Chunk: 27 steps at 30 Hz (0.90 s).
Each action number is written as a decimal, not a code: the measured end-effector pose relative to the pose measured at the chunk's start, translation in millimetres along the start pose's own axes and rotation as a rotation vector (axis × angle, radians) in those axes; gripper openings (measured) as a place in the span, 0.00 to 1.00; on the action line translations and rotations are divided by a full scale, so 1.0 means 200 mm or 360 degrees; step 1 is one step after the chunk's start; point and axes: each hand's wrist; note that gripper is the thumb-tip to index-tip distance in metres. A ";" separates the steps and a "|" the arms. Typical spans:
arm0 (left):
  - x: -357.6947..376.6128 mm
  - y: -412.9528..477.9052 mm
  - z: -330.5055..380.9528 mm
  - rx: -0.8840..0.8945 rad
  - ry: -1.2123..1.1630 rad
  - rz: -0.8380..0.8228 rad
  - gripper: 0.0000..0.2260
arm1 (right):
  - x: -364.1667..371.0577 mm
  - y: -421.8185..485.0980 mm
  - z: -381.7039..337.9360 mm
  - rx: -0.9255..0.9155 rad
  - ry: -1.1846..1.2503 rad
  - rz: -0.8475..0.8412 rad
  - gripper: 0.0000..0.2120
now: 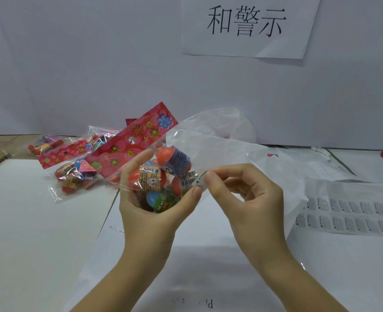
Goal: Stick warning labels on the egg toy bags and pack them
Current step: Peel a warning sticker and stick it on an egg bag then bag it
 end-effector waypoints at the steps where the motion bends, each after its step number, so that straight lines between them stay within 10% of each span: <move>1: 0.00 0.00 0.00 0.0011 0.0004 -0.0002 0.32 | 0.00 0.00 0.00 0.0006 0.0008 0.0010 0.02; 27: 0.00 0.00 0.01 -0.0120 -0.0102 -0.0088 0.29 | -0.01 0.04 0.00 0.0334 0.0392 -0.0181 0.17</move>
Point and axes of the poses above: each hand's wrist, its own y-axis towards the middle knuckle, its own x-axis out of the palm, z = x × y, and after that the axes turned 10 degrees about y, right-handed
